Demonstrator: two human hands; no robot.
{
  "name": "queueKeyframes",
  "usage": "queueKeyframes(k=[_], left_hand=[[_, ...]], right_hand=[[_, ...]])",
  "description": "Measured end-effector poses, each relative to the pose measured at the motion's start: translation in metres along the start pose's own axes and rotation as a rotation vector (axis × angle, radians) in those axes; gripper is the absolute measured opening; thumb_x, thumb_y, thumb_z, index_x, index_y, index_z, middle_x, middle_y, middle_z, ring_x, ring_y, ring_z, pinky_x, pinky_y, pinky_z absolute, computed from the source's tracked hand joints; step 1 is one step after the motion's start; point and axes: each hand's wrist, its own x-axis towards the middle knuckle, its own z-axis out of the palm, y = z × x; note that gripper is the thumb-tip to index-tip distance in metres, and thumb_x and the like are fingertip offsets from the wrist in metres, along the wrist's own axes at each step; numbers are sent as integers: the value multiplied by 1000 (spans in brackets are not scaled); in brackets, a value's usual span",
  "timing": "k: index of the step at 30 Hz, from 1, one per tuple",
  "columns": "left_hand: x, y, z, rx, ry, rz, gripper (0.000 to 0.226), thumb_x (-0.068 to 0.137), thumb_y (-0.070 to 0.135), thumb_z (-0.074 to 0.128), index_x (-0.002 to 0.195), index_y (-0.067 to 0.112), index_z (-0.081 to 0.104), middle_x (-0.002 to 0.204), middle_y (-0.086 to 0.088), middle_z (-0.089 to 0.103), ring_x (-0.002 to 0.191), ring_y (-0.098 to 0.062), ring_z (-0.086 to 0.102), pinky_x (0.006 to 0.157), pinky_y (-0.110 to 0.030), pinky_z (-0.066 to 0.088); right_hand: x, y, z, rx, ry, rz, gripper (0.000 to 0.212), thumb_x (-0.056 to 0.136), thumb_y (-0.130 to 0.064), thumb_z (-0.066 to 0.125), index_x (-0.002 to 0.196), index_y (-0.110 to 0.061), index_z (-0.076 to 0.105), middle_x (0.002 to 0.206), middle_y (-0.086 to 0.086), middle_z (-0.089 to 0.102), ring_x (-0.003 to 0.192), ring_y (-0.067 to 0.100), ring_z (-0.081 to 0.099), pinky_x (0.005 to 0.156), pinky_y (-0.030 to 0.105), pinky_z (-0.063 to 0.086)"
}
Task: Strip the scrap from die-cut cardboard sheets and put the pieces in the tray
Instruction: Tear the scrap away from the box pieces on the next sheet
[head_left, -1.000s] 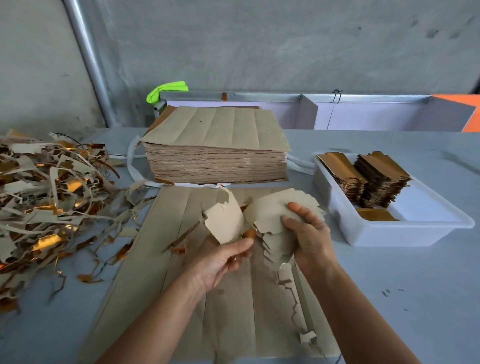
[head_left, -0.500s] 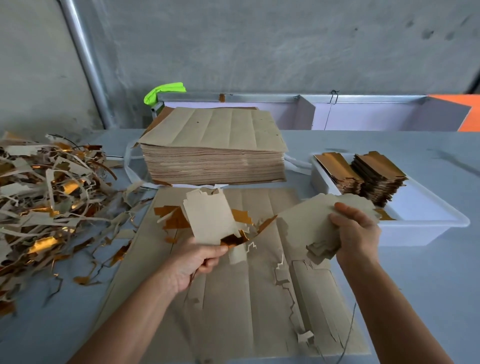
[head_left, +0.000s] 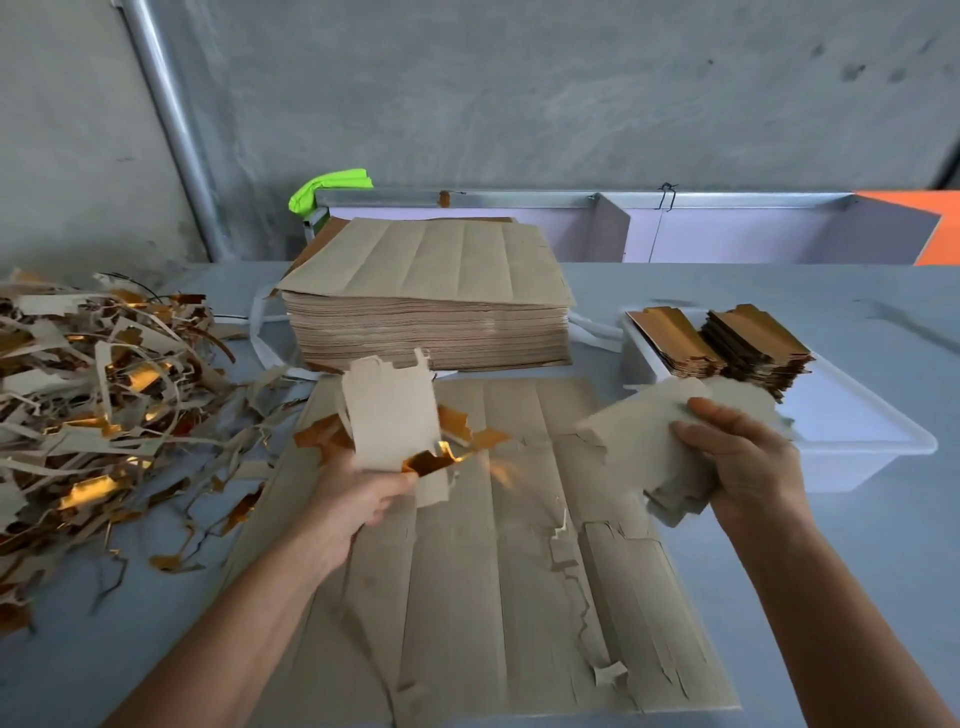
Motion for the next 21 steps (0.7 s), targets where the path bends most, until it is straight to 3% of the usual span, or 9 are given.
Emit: queueKeyframes(k=[2,5,8,10,12,14,16,18,21], left_hand=[[-1,1,4,52,-95,25,24,77,3,72,97,13,62,55,15,61,50,4,53,47,-12,40],[0,0,13,178,-132,118,31,72,8,79,95,24,64,84,13,70,83,2,62,68,-14,45],[1,2,19,237,-169,170,31,70,7,81,90,23,64,86,14,70,87,0,64,72,-15,46],[1,3,24,251,-216,163,33,68,9,82,93,21,65,86,13,72,88,-2,66,74,-16,48],[0,3,29,261,-247,145,35,67,9,83,97,19,65,89,10,72,92,-8,66,83,-24,51],[-2,4,30,256,-334,127,36,67,10,82,98,19,66,92,6,73,96,-13,65,90,-32,50],[-5,2,30,254,-422,132,40,63,16,82,99,21,66,96,5,73,99,-15,65,92,-33,49],[-5,-1,29,254,-398,132,39,62,19,80,99,21,66,97,4,74,98,-15,66,90,-33,50],[-2,-8,16,228,-335,116,21,77,-1,71,86,17,67,88,0,73,86,-15,66,83,-29,50]], right_hand=[[-9,1,11,-120,-59,-101,25,73,4,73,78,-20,71,86,-11,64,82,13,58,65,32,54],[-19,-3,32,-403,-201,-321,32,77,5,69,78,-27,70,85,-20,59,80,5,57,67,24,51],[-28,-7,53,-821,-373,-508,31,79,1,65,90,-26,74,78,-31,50,72,-21,55,59,2,44],[-35,-4,65,-961,-497,-502,32,79,-1,62,97,-23,75,77,-26,57,76,-21,56,59,-3,40],[-39,2,71,-983,-614,-441,33,76,-3,65,97,-27,76,87,-16,68,86,-2,63,69,5,47],[-38,7,72,-902,-652,-371,26,73,-7,74,90,-27,76,90,-11,70,87,5,64,75,18,53],[-37,10,70,-788,-649,-282,14,70,-11,81,77,-21,74,86,-6,71,80,10,65,72,26,57],[-36,12,67,-679,-667,-192,15,70,-9,81,64,-16,69,76,1,70,66,14,63,63,29,56],[-32,11,56,-608,-578,-107,17,73,-5,78,62,-11,67,72,13,69,62,21,63,63,38,57]])
